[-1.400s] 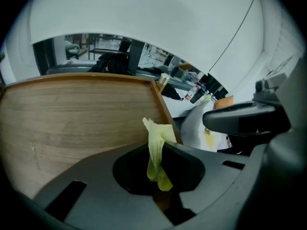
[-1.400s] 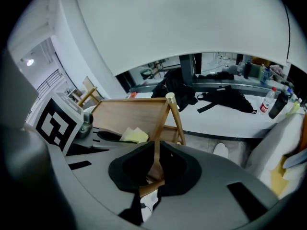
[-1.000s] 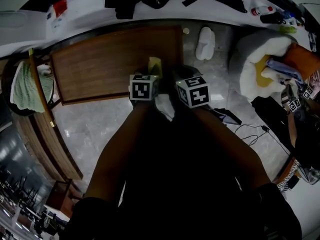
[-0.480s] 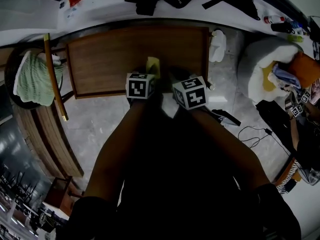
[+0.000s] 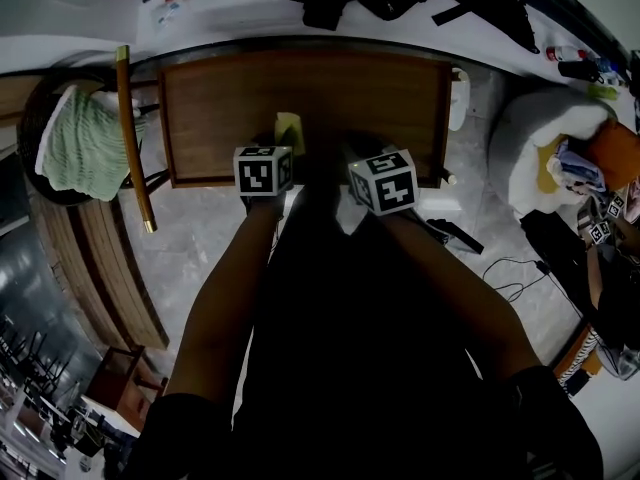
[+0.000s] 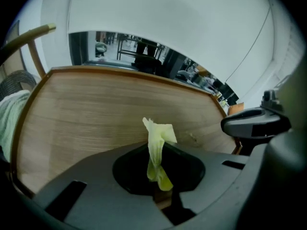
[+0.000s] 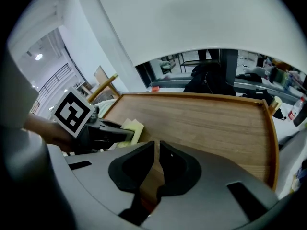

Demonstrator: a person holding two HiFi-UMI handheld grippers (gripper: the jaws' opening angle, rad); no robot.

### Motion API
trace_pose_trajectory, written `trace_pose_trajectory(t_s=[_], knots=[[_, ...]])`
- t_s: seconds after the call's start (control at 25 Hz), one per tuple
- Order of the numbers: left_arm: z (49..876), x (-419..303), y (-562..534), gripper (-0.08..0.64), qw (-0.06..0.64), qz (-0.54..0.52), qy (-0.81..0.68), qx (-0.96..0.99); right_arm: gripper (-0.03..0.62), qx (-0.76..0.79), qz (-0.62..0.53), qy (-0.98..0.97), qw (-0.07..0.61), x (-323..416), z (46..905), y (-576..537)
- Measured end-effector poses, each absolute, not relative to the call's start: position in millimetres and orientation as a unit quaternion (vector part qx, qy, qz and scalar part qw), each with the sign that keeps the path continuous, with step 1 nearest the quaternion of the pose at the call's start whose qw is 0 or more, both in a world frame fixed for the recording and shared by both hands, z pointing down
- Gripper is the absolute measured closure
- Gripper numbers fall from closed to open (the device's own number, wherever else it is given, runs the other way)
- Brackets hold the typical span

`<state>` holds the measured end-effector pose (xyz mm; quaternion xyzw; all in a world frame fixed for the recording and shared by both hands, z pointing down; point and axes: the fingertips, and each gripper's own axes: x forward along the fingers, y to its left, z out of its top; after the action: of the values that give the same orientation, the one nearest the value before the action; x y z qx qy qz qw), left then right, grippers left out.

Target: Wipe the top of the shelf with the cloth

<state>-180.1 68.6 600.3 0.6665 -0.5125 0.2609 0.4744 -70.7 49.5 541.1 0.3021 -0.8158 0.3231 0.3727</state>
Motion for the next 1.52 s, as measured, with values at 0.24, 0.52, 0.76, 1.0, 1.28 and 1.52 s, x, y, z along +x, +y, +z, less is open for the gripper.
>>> trace_pose_trajectory(t_s=[0.24,0.52,0.76,1.0,1.28,1.52], knots=[[602,-244,81,0.526,0.477,0.256,-0.552,0.635,0.549,0.287,0.323,-0.821,0.372,-99,545,57],[604,-337,101,0.526,0.464,0.27,-0.614,0.579,0.549,0.277,0.323,-0.822,0.377,-113,551,65],[607,-401,117,0.526,0.487,0.242,-0.667,0.51,0.549,0.28,0.322,-0.822,0.376,-110,549,62],[606,-437,131,0.526,0.492,0.231,-0.706,0.454,0.549,0.292,0.324,-0.82,0.372,-90,544,57],[602,-423,125,0.526,0.51,0.203,-0.72,0.425,0.549,0.319,0.325,-0.816,0.356,-37,531,40],[587,-254,67,0.526,0.51,0.197,-0.632,0.549,0.549,0.362,0.327,-0.805,0.336,40,521,13]])
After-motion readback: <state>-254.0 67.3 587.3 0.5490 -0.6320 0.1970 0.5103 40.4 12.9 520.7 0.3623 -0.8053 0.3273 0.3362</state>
